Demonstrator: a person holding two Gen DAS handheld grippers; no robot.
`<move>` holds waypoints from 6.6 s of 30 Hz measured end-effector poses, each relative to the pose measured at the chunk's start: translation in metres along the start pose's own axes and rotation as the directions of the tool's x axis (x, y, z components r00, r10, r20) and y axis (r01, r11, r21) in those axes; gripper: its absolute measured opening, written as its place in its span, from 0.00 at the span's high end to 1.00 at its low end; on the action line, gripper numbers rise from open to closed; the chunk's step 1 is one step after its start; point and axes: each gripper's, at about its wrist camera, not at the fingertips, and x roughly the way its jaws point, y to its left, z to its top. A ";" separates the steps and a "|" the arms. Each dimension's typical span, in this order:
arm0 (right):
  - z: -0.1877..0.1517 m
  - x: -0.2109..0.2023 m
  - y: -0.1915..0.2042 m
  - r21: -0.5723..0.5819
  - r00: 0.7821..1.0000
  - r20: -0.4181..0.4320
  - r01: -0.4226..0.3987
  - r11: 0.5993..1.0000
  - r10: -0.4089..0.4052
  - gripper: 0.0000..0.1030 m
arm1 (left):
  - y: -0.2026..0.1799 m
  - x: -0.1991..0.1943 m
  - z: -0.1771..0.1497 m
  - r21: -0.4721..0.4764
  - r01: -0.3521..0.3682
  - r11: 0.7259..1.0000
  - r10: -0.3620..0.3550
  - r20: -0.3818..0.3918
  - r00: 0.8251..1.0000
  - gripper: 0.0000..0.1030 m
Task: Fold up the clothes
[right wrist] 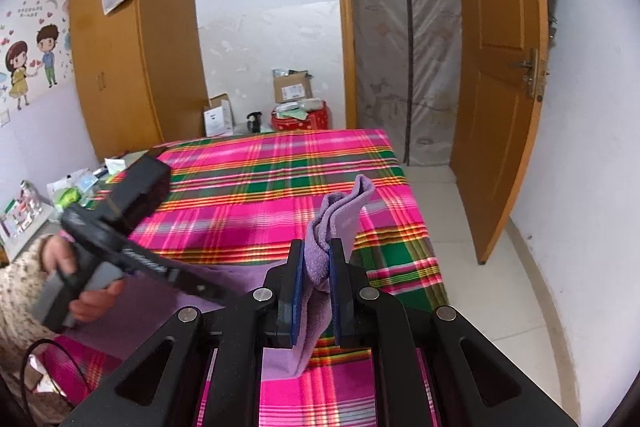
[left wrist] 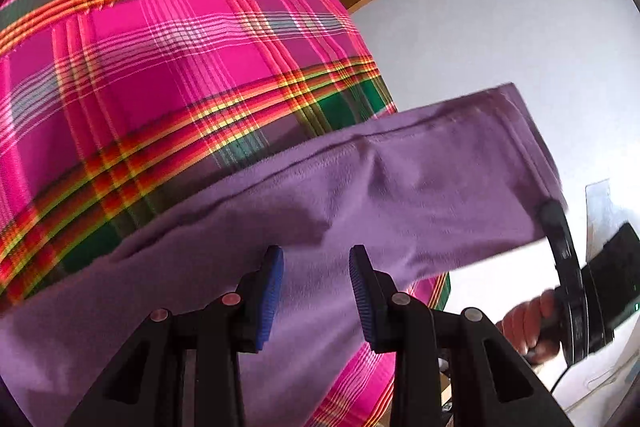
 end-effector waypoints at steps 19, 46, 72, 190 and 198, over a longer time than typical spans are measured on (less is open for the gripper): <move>0.002 -0.012 0.055 -0.055 0.989 0.029 -0.145 0.988 0.147 0.89 | 0.027 -0.005 0.014 -0.155 0.078 0.985 -0.064 0.091 0.994 0.74; -0.023 0.024 0.141 -0.092 0.956 -0.071 -0.291 0.952 0.285 0.89 | 0.054 -0.096 -0.022 -0.205 0.215 0.955 -0.173 0.205 0.963 0.71; -0.056 0.073 0.187 -0.055 0.917 -0.199 -0.363 0.930 0.346 0.89 | 0.117 -0.136 -0.070 -0.312 0.201 0.929 -0.124 0.249 0.960 0.69; -0.097 0.070 0.400 -0.374 0.701 -0.414 -0.712 0.594 0.580 0.69 | 0.214 -0.314 -0.313 -0.666 -0.018 0.746 0.471 0.508 0.721 0.68; -0.113 0.085 0.428 -0.393 0.706 -0.451 -0.706 0.589 0.546 0.44 | 0.230 -0.306 -0.286 -0.640 -0.036 0.767 0.437 0.481 0.760 0.68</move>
